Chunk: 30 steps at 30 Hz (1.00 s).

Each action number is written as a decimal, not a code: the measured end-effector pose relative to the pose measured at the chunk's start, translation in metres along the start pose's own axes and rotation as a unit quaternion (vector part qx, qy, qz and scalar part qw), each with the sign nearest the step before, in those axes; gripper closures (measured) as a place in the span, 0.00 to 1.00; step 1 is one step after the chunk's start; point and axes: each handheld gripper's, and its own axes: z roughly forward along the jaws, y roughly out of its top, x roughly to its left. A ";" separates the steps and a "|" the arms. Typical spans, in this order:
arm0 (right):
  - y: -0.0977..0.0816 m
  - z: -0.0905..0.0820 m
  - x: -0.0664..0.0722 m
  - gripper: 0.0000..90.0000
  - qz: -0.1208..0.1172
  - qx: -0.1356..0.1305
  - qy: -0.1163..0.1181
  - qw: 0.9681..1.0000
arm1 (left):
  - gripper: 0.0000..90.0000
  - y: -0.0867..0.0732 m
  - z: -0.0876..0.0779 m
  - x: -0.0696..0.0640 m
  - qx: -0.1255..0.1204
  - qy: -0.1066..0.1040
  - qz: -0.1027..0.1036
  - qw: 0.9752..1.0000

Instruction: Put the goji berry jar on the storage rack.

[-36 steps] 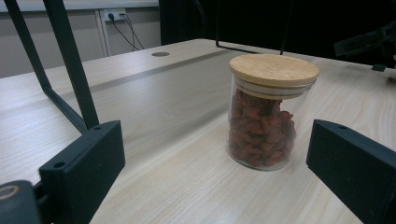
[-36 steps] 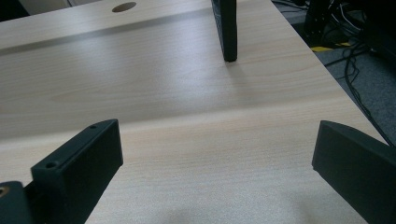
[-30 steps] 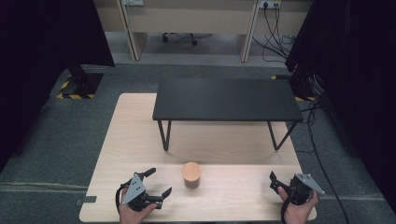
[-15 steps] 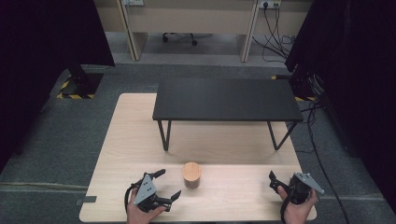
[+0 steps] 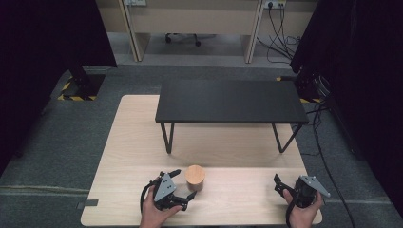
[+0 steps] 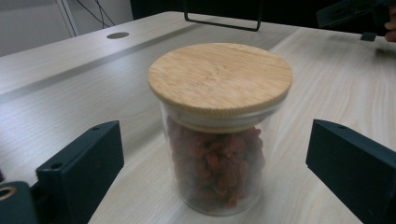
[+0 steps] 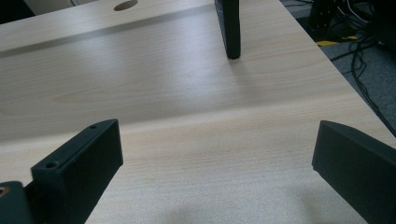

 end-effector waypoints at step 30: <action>0.000 0.000 -0.002 0.02 0.001 0.001 0.005 1.000 | 0.28 0.024 0.025 0.003 0.044 -0.012 0.000 0.999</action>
